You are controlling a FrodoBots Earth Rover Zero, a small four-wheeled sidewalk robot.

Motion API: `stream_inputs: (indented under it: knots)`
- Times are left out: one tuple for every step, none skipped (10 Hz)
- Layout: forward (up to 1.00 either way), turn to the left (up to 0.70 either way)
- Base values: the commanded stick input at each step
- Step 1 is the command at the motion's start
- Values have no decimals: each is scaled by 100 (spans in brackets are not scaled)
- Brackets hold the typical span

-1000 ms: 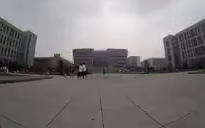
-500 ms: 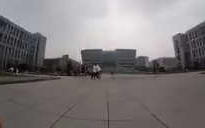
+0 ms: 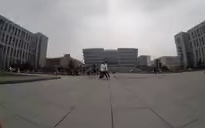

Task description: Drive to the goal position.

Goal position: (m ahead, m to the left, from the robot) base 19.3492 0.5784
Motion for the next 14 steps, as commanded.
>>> stream_inputs:
  knots:
    - [70,-1]
    - [70,-1]
    - [70,-1]
    - [70,-1]
    - [70,-1]
    - [70,-1]
    - [70,-1]
    - [70,-1]
    - [70,-1]
    - [70,-1]
    - [70,-1]
    - [70,-1]
    - [70,-1]
    - [70,-1]
